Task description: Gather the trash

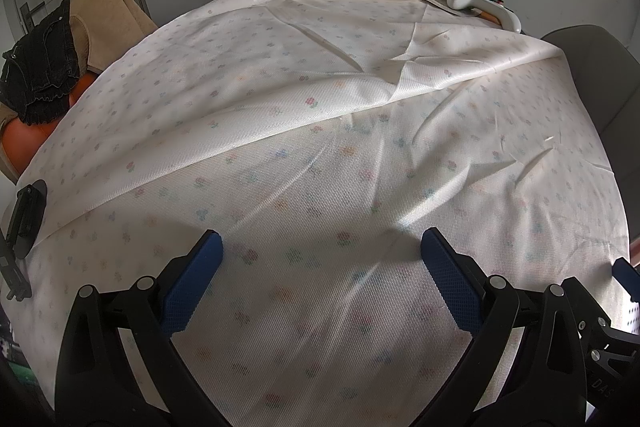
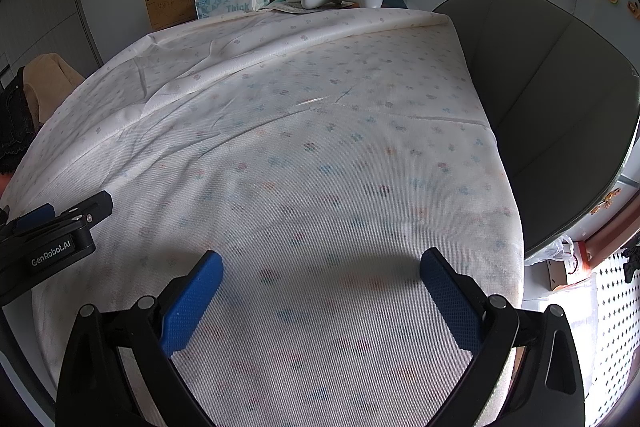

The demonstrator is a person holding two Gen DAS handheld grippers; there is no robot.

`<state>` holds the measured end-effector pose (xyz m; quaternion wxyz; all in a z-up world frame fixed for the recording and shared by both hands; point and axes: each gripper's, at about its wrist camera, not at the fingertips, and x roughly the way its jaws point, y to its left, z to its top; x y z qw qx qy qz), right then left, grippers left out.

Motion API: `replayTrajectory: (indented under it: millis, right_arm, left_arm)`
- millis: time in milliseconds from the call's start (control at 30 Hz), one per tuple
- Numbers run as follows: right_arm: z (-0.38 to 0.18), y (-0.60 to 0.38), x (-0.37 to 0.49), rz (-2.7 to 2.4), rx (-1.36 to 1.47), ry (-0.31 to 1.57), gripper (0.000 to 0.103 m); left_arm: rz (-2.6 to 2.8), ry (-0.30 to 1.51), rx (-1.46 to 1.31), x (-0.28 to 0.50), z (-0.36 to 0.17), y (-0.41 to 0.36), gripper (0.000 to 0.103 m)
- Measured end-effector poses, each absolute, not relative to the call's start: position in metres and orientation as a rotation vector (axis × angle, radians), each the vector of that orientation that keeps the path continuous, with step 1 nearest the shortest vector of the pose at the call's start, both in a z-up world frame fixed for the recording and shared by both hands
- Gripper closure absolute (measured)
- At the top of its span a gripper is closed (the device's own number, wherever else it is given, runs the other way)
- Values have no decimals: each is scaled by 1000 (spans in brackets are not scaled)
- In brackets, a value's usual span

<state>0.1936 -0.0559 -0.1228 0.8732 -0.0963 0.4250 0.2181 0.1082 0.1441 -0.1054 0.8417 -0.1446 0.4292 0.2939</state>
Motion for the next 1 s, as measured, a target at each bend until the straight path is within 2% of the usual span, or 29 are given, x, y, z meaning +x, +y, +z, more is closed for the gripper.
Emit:
replayTrajectory:
  millis: [1000]
  right_arm:
    - [-122, -56, 193, 456, -201, 888, 6]
  left_arm:
    - [621, 907, -306, 108, -105, 144, 4]
